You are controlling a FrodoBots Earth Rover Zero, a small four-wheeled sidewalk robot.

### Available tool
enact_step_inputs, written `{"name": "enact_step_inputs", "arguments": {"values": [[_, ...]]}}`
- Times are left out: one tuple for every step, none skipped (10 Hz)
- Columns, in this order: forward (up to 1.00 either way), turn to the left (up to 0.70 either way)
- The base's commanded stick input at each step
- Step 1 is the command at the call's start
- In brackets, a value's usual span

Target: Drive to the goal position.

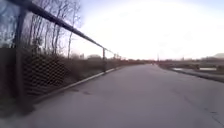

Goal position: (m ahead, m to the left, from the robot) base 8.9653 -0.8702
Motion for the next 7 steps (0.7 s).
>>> {"name": "enact_step_inputs", "arguments": {"values": [[1.00, -0.03], [1.00, -0.03], [1.00, -0.03], [1.00, -0.03], [1.00, -0.03], [1.00, -0.03], [1.00, -0.03]]}}
